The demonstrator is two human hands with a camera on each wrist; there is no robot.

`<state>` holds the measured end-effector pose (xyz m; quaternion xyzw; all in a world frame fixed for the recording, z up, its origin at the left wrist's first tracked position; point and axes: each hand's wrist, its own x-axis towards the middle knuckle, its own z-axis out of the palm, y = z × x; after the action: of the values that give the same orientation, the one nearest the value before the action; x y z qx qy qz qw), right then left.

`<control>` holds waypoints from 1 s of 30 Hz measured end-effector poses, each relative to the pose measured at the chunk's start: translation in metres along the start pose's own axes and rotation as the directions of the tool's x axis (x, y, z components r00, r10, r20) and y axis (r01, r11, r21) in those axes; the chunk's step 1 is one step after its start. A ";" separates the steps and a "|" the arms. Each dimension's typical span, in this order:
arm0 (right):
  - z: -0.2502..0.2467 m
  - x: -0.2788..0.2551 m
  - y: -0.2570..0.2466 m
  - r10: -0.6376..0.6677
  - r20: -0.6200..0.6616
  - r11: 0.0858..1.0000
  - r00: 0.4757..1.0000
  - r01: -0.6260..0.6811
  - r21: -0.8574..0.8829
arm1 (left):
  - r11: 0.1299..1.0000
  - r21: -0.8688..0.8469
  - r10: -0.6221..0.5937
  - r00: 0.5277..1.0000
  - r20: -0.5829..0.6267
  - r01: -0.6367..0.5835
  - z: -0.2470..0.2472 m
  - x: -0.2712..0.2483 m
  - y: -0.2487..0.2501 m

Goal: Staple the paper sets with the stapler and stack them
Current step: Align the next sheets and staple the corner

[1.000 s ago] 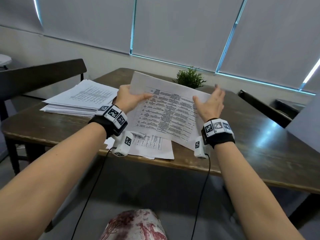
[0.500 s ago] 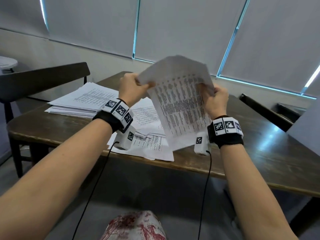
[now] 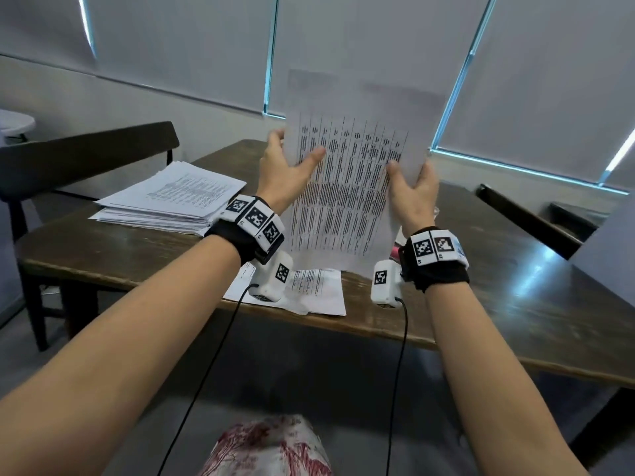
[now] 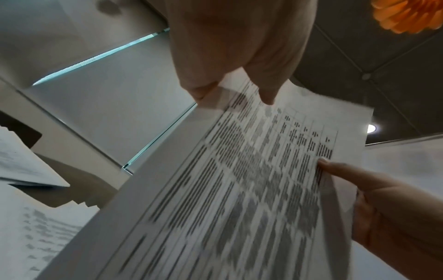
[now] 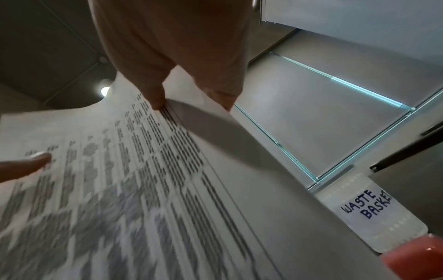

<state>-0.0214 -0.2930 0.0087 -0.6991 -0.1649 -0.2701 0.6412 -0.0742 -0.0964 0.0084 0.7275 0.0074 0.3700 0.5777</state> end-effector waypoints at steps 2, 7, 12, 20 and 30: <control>0.000 0.004 0.007 0.031 -0.002 0.999 1.000 -0.031 -0.010 | 0.999 0.025 -0.022 0.999 0.039 0.021 0.001 0.000 0.001; 0.005 0.006 0.003 0.013 -0.006 0.999 1.000 -0.013 -0.033 | 0.998 0.055 0.015 0.999 0.044 -0.017 0.009 0.002 0.003; -0.002 0.010 0.010 0.084 -0.031 0.996 0.996 -0.084 0.001 | 1.000 0.001 -0.024 0.998 0.052 0.024 0.007 0.006 -0.015; -0.001 0.002 0.024 0.147 0.043 0.988 0.988 -0.149 0.029 | 0.993 -0.066 -0.093 0.990 0.102 0.100 0.010 -0.012 -0.041; 0.005 0.003 0.048 0.174 0.098 0.982 0.980 -0.166 -0.087 | 0.987 0.062 -0.152 0.986 0.063 0.148 0.009 -0.029 -0.062</control>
<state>0.0097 -0.2939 -0.0288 -0.7485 -0.1273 -0.1836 0.6244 -0.0645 -0.0955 -0.0599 0.7531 0.0533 0.3005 0.5828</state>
